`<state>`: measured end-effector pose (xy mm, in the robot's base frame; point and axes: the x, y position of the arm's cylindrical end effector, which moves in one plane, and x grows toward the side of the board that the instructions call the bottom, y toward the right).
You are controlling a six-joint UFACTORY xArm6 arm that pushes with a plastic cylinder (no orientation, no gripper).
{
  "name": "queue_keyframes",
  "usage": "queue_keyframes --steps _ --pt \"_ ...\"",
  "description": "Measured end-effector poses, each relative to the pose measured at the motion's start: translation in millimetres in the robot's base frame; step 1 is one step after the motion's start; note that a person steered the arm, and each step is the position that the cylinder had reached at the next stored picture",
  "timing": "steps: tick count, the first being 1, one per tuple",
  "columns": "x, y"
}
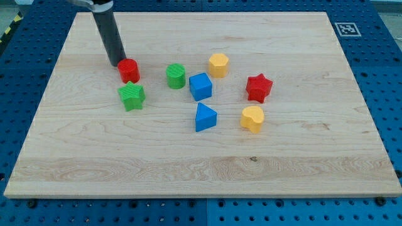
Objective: Push the blue cube below the yellow hexagon
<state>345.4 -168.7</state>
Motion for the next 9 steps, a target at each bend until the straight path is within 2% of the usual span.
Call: queue_keyframes --steps 1,3,4,7,9 --pt "-14.4 20.2" --pt "-13.7 48.1" --pt "-4.7 58.1" --pt "60.4 59.3" --pt "72.4 82.9"
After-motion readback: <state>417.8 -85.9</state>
